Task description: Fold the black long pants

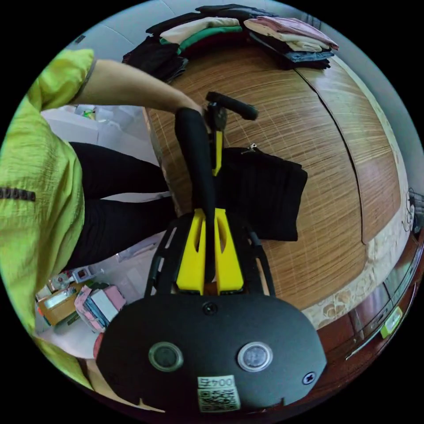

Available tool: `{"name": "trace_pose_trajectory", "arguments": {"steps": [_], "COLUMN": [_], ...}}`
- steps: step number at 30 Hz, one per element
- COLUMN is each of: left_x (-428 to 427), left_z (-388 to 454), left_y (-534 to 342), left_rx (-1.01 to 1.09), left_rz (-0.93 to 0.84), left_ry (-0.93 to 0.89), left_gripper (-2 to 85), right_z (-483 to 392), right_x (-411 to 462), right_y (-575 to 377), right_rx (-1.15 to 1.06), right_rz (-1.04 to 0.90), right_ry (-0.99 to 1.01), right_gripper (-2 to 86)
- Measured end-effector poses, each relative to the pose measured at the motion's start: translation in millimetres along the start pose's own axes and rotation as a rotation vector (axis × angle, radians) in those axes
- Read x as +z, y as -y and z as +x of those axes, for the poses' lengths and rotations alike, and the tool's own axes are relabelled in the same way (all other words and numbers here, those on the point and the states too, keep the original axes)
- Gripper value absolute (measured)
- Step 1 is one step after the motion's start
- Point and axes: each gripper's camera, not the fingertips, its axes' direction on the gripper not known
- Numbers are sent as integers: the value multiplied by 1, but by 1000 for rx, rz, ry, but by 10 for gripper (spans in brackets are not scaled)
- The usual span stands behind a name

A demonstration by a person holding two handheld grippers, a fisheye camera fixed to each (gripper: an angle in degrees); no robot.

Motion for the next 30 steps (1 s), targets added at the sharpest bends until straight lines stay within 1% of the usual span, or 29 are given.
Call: {"name": "trace_pose_trajectory", "arguments": {"steps": [2, 3, 5, 6, 7, 8, 9, 10, 11, 15, 16, 19, 21, 23, 24, 25, 26, 27, 28, 29, 30], "left_x": [-8, -13, -24, -32, -39, -42, -48, -52, -53, -53, -53, -51, -49, -50, -53, -59, -63, -74, -86, -91, -95], "left_z": [-17, -29, -50, -62, -71, -75, -78, -80, -80, -77, -75, -70, -65, -57, -49, -40, -35, -20, 3, 16, 40], "left_y": [-2, -5, -12, -18, -26, -30, -38, -45, -47, -53, -51, -45, -43, -45, -50, -59, -65, -79, -93, -97, -96], "left_rx": [-39, -71, -152, -203, -257, -281, -303, -328, -339, -388, -393, -402, -410, -429, -448, -466, -476, -484, -457, -430, -359], "left_rz": [15, 39, 108, 172, 245, 280, 356, 424, 444, 506, 509, 496, 496, 501, 508, 528, 547, 611, 708, 747, 789], "left_ry": [-72, -106, -147, -167, -178, -182, -189, -189, -185, -145, -131, -90, -60, -17, 17, 56, 69, 108, 185, 228, 297], "left_gripper": [1, 1, 1, 1, 1, 1, 1, 1, 1, 2, 2, 2, 2, 2, 2, 1, 1, 1, 1, 1, 1], "right_z": [86, 109, 196, 217, 251, 278, 289, 305, 317, 334, 331, 319, 327, 335, 335, 331, 319, 309, 281, 246, 227], "right_x": [21, 30, 81, 99, 134, 168, 182, 201, 211, 207, 195, 176, 186, 195, 191, 178, 158, 148, 132, 123, 122], "right_y": [-6, -7, -6, -5, -4, -5, -6, -10, -16, -42, -49, -61, -71, -105, -118, -151, -192, -215, -260, -300, -317], "right_rx": [-24, -19, 19, 42, 82, 118, 134, 143, 158, 168, 157, 147, 255, 411, 451, 553, 663, 706, 759, 789, 805], "right_rz": [0, -3, -6, -27, -68, -104, -114, -116, -110, -100, -99, -93, -96, -111, -88, -13, 107, 179, 315, 423, 457], "right_ry": [74, 89, 143, 151, 152, 145, 143, 184, 240, 308, 301, 195, 109, -30, -47, -74, -102, -108, -112, -132, -158], "right_gripper": [29, 29, 31, 32, 33, 35, 36, 37, 39, 38, 38, 50, 60, 69, 67, 65, 59, 56, 38, 23, 16]}}
